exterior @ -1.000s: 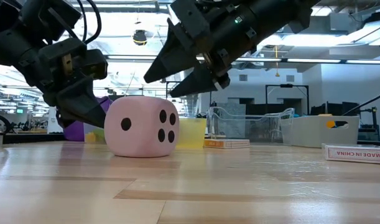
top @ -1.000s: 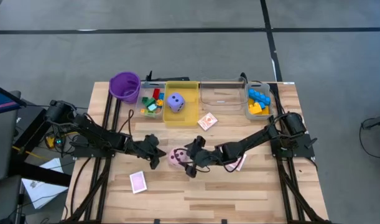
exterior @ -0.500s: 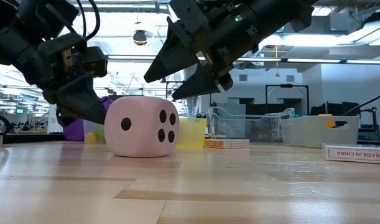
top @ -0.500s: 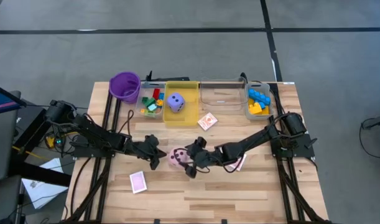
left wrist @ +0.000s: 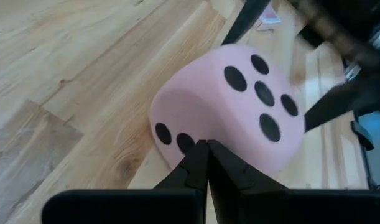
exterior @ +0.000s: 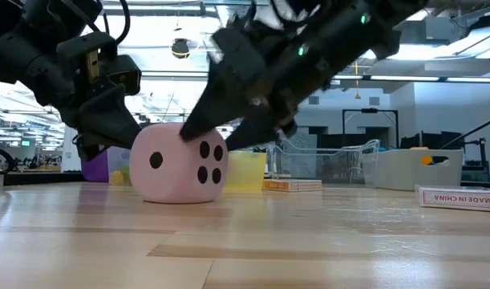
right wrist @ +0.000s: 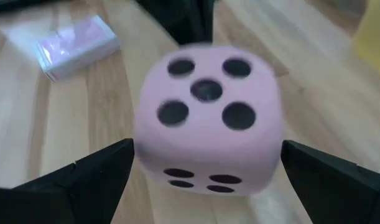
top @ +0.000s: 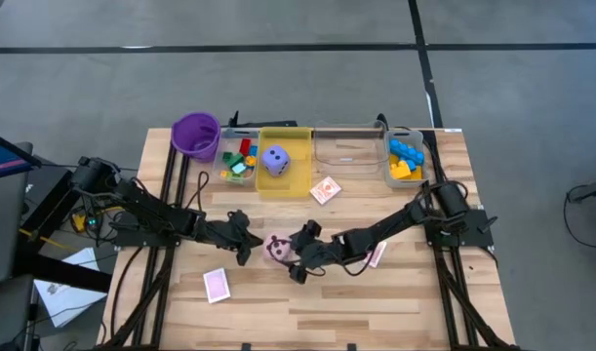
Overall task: Pick & Place Toys
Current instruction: Put the large pink dice into the yellow bin
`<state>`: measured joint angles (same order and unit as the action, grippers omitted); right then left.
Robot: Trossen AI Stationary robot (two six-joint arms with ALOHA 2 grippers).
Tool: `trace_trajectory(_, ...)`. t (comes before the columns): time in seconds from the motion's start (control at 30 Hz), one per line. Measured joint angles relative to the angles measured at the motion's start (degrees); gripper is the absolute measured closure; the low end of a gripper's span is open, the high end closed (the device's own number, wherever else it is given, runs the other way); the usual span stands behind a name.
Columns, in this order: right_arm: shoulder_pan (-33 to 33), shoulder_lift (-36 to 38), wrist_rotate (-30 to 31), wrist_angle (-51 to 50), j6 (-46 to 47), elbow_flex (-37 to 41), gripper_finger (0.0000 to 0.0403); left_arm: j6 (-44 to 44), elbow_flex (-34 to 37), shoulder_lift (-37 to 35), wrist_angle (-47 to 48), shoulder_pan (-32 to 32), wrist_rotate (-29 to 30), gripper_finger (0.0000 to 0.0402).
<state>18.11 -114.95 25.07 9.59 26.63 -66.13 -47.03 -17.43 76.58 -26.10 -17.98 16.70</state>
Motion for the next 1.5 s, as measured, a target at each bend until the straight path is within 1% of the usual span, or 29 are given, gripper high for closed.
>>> trace_trajectory(0.13,-0.47,-4.06,0.33,-0.63,0.05,-3.22,0.0004,0.04,0.03,0.0,-0.61,0.0,0.14,0.0402)
trace_trajectory(0.33,-1.38,-6.17,0.51,-7.43,0.3,-8.51,0.0004,0.0,0.11,0.49,-1.12,-0.04,0.44,0.0402)
trace_trajectory(0.5,-2.16,-6.2,1.13,-8.14,2.27,-9.09,0.0006,-0.38,-0.12,2.82,-3.81,-0.34,-0.1,0.0402)
trace_trajectory(0.7,-2.75,-5.95,0.46,-9.86,3.37,-9.09,0.0015,0.04,0.02,8.77,-12.76,-1.63,0.05,0.0401)
trace_trajectory(0.8,-2.76,-5.95,0.14,-10.06,3.28,-9.11,0.0019,0.07,0.02,9.51,-12.88,-1.4,-0.18,0.0401)
trace_trajectory(0.87,-2.67,-5.78,0.34,-10.28,3.33,-9.13,0.0026,0.5,0.02,8.6,-12.28,-1.05,-0.68,0.0401)
trace_trajectory(0.97,-2.72,-5.67,0.31,-10.04,3.29,-9.15,0.0041,4.42,-0.02,4.57,-7.77,-0.1,-2.32,0.0401)
trace_trajectory(1.1,-3.49,-3.78,1.77,-10.55,2.26,-9.19,0.0049,8.17,-0.15,-5.78,0.98,2.45,-2.71,0.0402)
trace_trajectory(1.17,-4.01,-1.71,2.93,-13.27,2.1,-9.0,0.0047,10.02,-0.12,-11.56,5.37,4.19,-2.57,0.0402)
trace_trajectory(1.23,-4.85,0.17,3.8,-12.59,2.07,-9.39,0.0044,12.77,-0.13,-17.79,9.33,6.07,-2.51,0.0402)
trace_trajectory(1.3,-5.82,3.11,5.24,-15.55,1.53,-9.11,0.0043,15.68,-0.15,-23.56,10.89,7.92,-2.15,0.0402)
trace_trajectory(1.37,-7.28,5.63,6.97,-16.08,0.87,-9.18,0.0043,18.65,-0.05,-29.89,14.42,9.6,-2.08,0.0402)
trace_trajectory(1.43,-9.09,8.65,8.57,-17.41,-0.2,-9.15,0.0043,21.21,-0.19,-34.55,14.94,10.82,-1.97,0.0402)
trace_trajectory(1.5,-11.61,11.19,9.05,-17.32,-1.19,-9.24,0.0043,23.42,-0.06,-39.51,17.92,11.76,-2.0,0.0402)
